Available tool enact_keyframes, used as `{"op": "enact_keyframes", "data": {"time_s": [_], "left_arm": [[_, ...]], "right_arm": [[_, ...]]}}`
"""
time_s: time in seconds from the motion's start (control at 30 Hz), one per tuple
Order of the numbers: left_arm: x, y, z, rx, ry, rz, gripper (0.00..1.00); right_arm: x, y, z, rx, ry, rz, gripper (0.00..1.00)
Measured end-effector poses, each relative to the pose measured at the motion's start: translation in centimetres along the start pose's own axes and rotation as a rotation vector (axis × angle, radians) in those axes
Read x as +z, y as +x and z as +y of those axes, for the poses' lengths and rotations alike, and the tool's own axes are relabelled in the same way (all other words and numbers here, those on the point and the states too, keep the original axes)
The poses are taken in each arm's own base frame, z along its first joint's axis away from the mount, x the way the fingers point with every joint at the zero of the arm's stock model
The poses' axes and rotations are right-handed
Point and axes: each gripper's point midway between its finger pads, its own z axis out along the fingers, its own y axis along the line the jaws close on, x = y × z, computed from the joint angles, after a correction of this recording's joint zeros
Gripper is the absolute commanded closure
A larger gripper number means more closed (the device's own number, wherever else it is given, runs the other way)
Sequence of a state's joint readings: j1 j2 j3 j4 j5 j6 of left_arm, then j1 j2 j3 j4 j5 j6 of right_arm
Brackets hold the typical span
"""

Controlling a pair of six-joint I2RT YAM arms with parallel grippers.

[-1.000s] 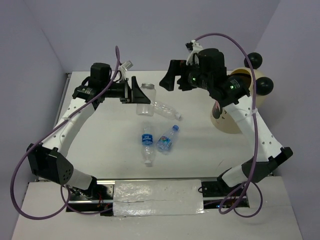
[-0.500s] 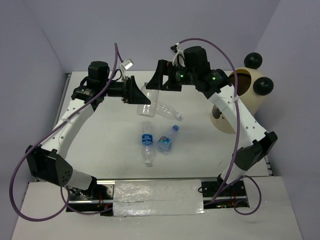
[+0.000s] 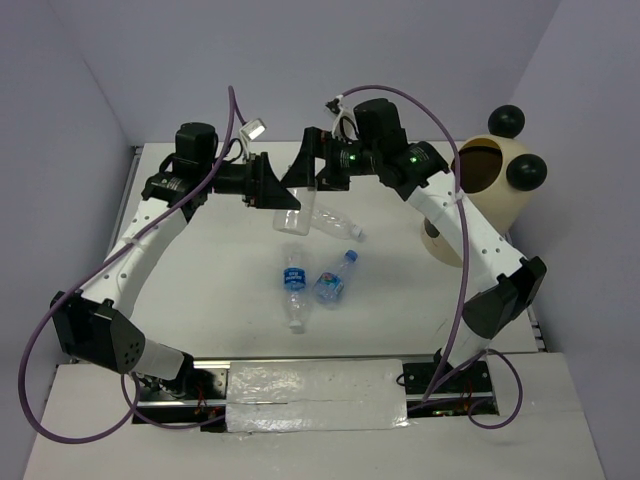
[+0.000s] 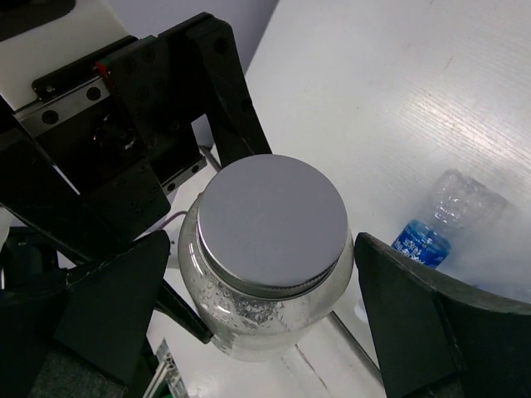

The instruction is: Put the plastic bottles in the bin

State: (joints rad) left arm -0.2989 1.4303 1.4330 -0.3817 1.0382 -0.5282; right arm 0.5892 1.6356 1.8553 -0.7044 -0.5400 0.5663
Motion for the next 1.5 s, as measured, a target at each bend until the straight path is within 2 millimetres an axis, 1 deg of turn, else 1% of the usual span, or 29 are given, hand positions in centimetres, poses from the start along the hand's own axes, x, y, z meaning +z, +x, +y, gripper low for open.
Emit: {"op": "enact_keyframes", "data": {"time_s": [0.07,0.13,0.17,0.2,0.23,0.27,0.3,0.33,0.37,0.53,0.6,0.7,0.83,1.0,1.07,1.17,1.27,1.47,1.5], "left_arm": [[0.0,0.0,0.0,0.001,0.002,0.001,0.3],[0.0,0.0,0.0,0.002,0.003,0.001,0.28],[0.0,0.0,0.0,0.001,0.003,0.001,0.24],[0.0,0.1,-0.1,-0.001,0.003,0.003,0.21],[0.0,0.1,-0.1,-0.003,0.003,0.004,0.17],[0.0,0.1,-0.1,-0.004,0.004,0.005,0.11],[-0.1,0.1,-0.1,-0.003,0.004,0.005,0.08],[-0.1,0.1,-0.1,-0.002,0.003,0.005,0.05],[-0.1,0.1,0.0,0.0,0.001,0.004,0.01],[-0.1,0.1,0.3,-0.005,-0.018,0.001,0.01],[-0.2,0.1,0.4,0.0,-0.032,0.002,0.01],[-0.5,-0.4,0.1,0.02,-0.07,-0.004,0.01],[-1.5,-1.4,-0.6,0.088,-0.133,-0.026,0.01],[-3.5,-1.9,-1.4,0.13,-0.198,-0.063,0.01],[-4.5,-2.3,-1.0,0.133,-0.226,-0.086,0.01],[-6.0,-3.1,0.3,0.113,-0.281,-0.128,0.01],[-6.9,-3.6,1.4,0.076,-0.328,-0.158,0.01],[-7.1,-4.2,2.9,0.012,-0.371,-0.184,0.01],[-7.0,-4.3,3.4,0.0,-0.38,-0.184,0.01]], "right_arm": [[0.2,0.0,0.0,0.0,-0.004,0.0,0.06],[0.4,0.2,0.0,0.006,-0.01,0.004,0.16],[0.5,0.2,0.0,0.008,-0.013,0.007,0.18],[0.6,0.3,0.0,0.01,-0.012,0.007,0.26],[0.6,0.3,-0.1,0.01,-0.011,0.008,0.31],[0.6,0.3,-0.1,0.01,-0.01,0.008,0.36],[0.7,0.3,-0.1,0.012,-0.009,0.008,0.46],[0.7,0.3,-0.1,0.011,-0.01,0.007,0.5],[0.7,0.3,0.0,0.011,-0.011,0.008,0.51],[0.8,0.3,-0.2,0.008,0.008,0.001,0.5],[0.7,0.2,-0.9,0.006,0.05,-0.008,0.5],[0.0,-0.3,-2.1,-0.008,0.146,-0.035,0.5],[-1.9,-2.6,-3.7,-0.043,0.293,-0.122,0.49],[-5.0,-5.9,-6.1,-0.081,0.473,-0.249,0.49],[-5.9,-6.6,-7.3,-0.088,0.538,-0.278,0.49],[-7.4,-7.2,-9.3,-0.101,0.643,-0.309,0.49],[-8.7,-7.9,-10.5,-0.126,0.728,-0.338,0.49],[-11.6,-9.5,-11.4,-0.209,0.86,-0.411,0.47],[-12.5,-9.8,-11.4,-0.243,0.887,-0.431,0.47]]}}
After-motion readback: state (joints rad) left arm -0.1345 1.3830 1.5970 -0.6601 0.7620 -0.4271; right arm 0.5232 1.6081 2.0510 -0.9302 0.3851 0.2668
